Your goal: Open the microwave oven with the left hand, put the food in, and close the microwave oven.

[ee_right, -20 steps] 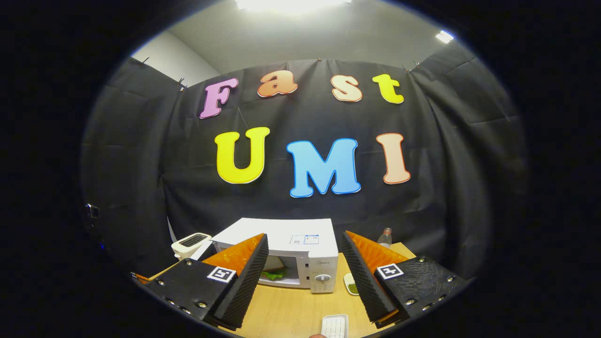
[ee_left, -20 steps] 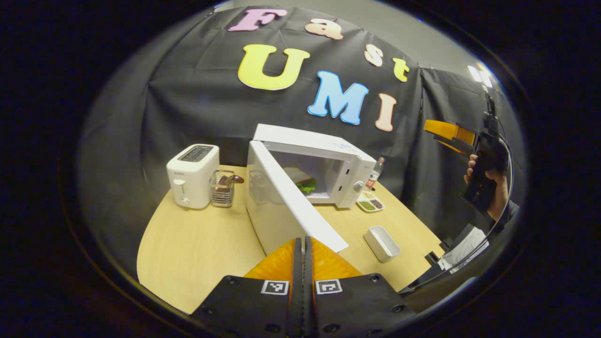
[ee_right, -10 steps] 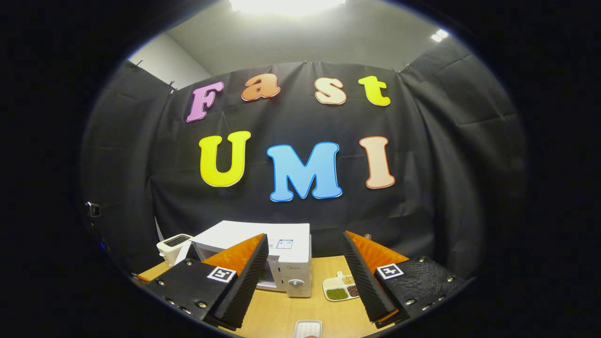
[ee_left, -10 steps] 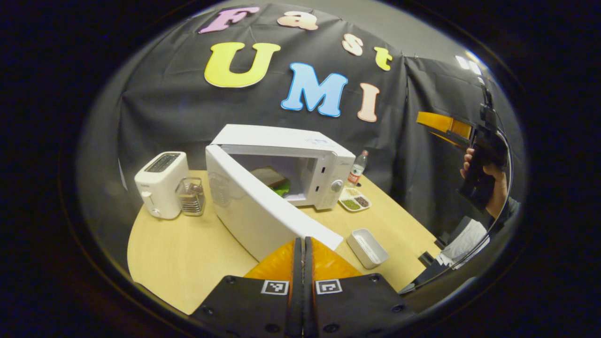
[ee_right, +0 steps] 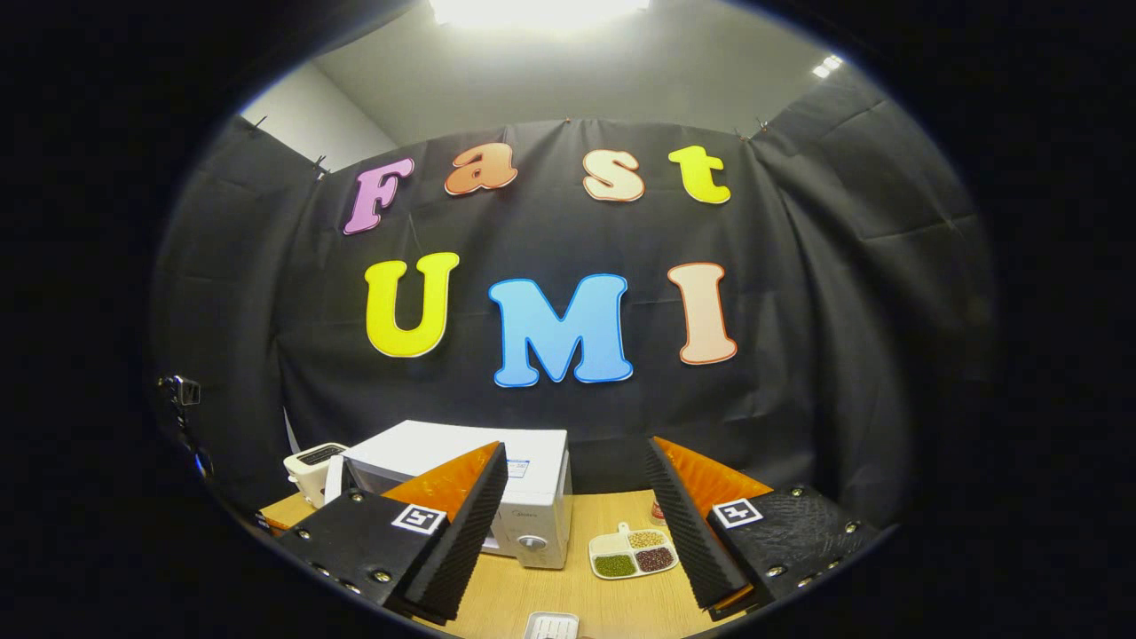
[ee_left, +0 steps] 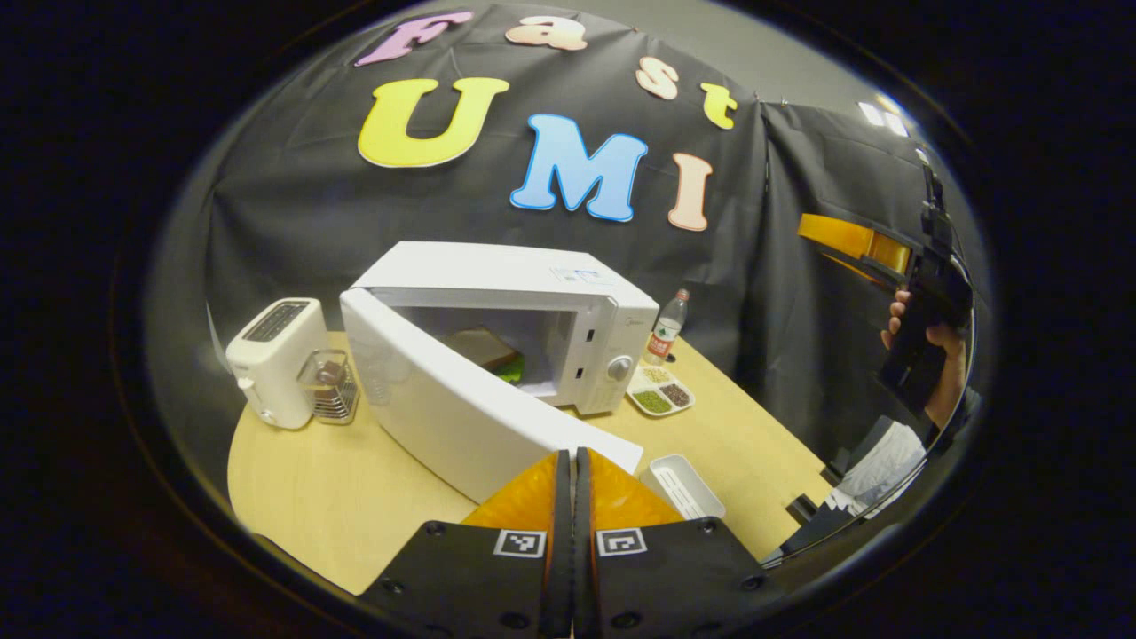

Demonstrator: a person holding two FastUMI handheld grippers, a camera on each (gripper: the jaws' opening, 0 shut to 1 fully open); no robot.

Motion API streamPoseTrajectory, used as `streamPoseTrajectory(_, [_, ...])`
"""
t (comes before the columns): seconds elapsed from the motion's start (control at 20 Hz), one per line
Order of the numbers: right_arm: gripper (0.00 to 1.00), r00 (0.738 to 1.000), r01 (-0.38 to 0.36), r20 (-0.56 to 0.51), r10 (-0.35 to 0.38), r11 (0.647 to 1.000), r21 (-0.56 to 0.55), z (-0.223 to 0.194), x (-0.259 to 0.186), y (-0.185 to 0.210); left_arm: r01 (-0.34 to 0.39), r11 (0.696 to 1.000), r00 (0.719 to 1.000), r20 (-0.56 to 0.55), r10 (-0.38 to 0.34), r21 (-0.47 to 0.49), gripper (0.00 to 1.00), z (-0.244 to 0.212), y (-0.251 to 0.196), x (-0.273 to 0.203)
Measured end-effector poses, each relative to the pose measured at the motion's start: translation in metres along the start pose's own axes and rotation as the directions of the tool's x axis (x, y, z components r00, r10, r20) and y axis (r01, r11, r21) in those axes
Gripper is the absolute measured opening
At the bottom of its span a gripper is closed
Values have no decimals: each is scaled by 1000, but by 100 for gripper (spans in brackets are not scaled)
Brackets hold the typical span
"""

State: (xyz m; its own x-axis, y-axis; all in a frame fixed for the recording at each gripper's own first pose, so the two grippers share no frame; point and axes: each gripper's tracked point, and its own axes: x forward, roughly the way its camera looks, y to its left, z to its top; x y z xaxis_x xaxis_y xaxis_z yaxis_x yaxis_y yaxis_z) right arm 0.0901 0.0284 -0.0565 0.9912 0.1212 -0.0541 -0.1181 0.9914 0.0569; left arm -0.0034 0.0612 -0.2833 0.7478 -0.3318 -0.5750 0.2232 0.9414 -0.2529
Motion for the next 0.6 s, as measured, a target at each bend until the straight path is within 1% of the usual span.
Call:
streamPoseTrajectory(0.2, [93, 1000, 13, -4, -13, 1000, 15, -4, 1, -17, 6, 1000, 1000, 15, -6, -25, 7, 12, -15, 35])
streamPoseTrajectory(0.6, [93, 998, 62, -31, -61, 997, 40, -19, -3, -61, 9, 1000, 1000, 15, -9, -20, 7, 35, -30, 94])
